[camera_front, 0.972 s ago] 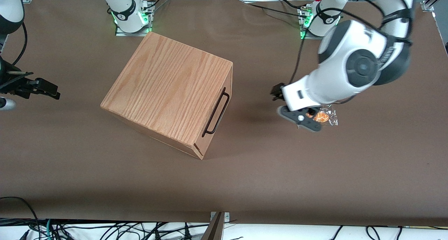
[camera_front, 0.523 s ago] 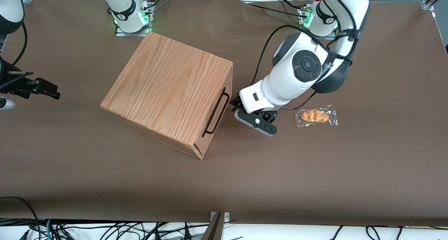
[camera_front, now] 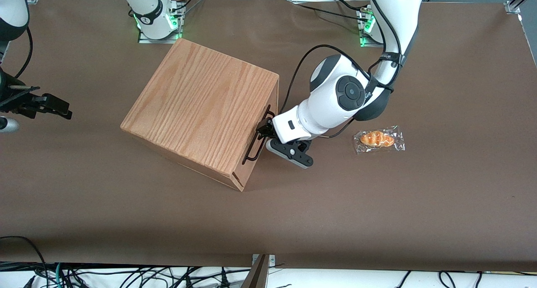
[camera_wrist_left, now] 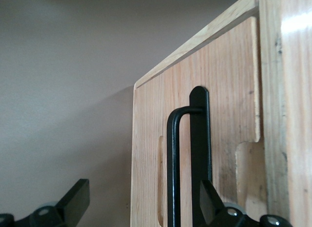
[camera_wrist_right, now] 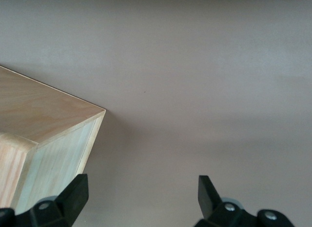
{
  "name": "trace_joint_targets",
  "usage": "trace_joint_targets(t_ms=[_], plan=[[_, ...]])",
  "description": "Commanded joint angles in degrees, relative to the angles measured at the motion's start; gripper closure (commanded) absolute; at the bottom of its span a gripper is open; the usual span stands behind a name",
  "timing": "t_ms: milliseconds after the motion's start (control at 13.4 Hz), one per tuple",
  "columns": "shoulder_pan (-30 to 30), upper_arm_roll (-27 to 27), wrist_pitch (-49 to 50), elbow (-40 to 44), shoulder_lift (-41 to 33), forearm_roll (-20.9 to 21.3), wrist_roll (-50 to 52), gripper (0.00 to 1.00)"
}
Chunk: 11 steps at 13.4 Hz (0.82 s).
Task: Open top drawer with left arm
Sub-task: 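Hook the left gripper fingers around the black bar handle, then pull the handle with the left gripper, sliding the drawer out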
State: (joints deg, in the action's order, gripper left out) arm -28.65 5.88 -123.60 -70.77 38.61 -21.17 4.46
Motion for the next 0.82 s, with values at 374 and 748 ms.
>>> trace_joint_targets(t_ms=[374,748], plan=[[-1.76,-0.96,0.02,-0.07,1.91,1.20,-1.74,0.00],[-0.89,-1.13,1.25,-1.82,1.82,7.89,-1.30,0.00]])
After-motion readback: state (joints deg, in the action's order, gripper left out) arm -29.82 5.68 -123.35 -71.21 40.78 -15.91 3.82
